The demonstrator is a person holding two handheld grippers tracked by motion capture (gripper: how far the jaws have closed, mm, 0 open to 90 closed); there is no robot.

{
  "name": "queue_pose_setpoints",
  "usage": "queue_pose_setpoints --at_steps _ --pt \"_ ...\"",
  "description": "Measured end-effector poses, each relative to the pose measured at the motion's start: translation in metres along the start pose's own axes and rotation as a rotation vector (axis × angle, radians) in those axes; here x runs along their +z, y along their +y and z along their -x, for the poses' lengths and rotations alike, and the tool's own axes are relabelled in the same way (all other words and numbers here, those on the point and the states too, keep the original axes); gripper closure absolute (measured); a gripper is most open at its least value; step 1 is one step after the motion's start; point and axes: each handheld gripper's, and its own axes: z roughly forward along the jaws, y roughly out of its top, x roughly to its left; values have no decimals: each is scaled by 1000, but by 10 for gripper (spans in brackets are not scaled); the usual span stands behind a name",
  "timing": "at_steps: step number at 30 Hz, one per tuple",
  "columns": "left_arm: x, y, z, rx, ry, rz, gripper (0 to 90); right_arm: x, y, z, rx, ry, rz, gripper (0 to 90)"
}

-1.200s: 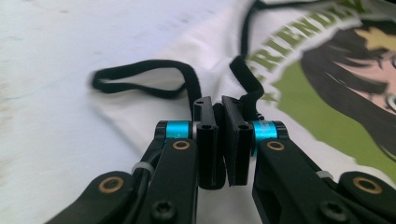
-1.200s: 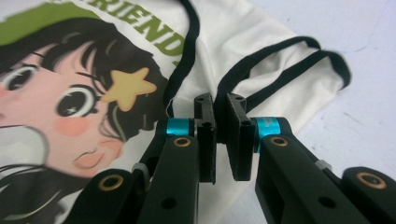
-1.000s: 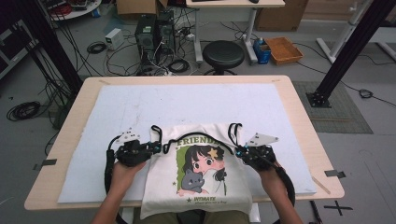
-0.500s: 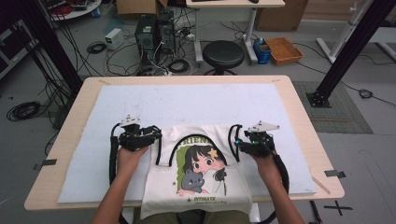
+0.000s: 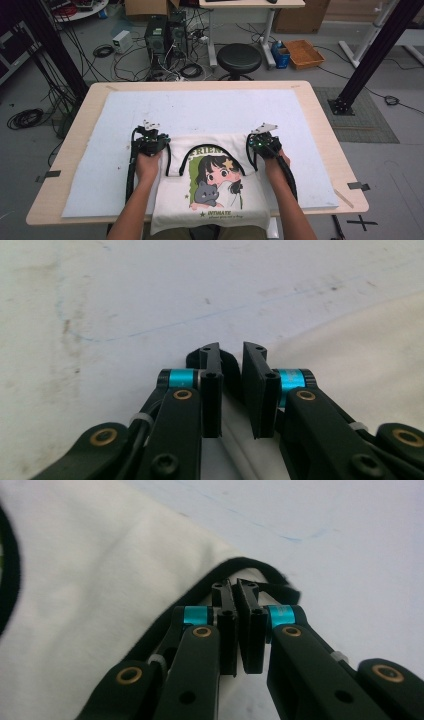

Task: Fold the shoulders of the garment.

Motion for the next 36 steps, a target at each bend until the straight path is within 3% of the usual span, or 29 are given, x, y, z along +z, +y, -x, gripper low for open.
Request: queue_pose_setpoints --at_steps 1,3,5,7,8,9,11,12,13,16,17,21,23,24,25,26,28,30,31,33,36 --pt "-2 -1 -2 -11 -2 17 791 -2 -5 7 50 -45 13 867" --pt "-4 -1 -4 -2 3 23 740 -3 -12 20 152 -4 35 732" --pt "-9 -2 -7 -40 -32 68 598 -8 -16 27 186 19 59 671" --pt "-16 -3 -9 -30 -70 120 583 -14 -15 27 169 35 110 636" --pt "-16 -3 -9 -30 -70 120 563 -17 -12 24 157 43 139 594" --pt "-22 -3 -8 -16 -96 165 544 -19 -9 20 145 43 162 588" --pt "-29 -3 -8 -14 -129 199 504 -19 -2 12 120 89 205 578" --pt "-29 -3 -8 -14 -129 199 482 -18 1 7 100 101 201 578" --pt "-36 -4 -9 -15 -160 230 467 -15 3 2 86 102 176 577" --pt "-45 -7 -13 -8 -197 272 442 -11 8 -6 71 63 155 582" --pt "-48 -8 -15 -12 -217 287 435 -10 9 -7 70 86 161 622" --pt "-56 -16 -23 -27 -223 335 417 2 7 -11 -18 138 57 766" --pt "-57 -20 -26 -40 -220 344 405 4 2 -6 4 124 46 770" --pt "-57 -20 -26 -40 -220 344 396 3 2 -3 19 116 45 741" --pt "-58 -25 -29 -38 -226 349 383 2 0 1 46 113 48 617" --pt "-59 -26 -30 -34 -233 346 367 1 -2 5 80 121 61 568" --pt "-59 -29 -32 -26 -254 348 322 -7 -7 13 131 175 105 448" --pt "-59 -29 -32 -14 -266 357 316 -20 -13 19 127 179 159 357" --pt "-61 -28 -31 2 -284 369 296 -27 -17 22 121 181 186 321" --pt "-63 -29 -30 -5 -331 379 271 -39 -26 27 103 167 220 228" --pt "-68 -30 -28 7 -363 395 271 -53 -45 35 82 162 258 206"
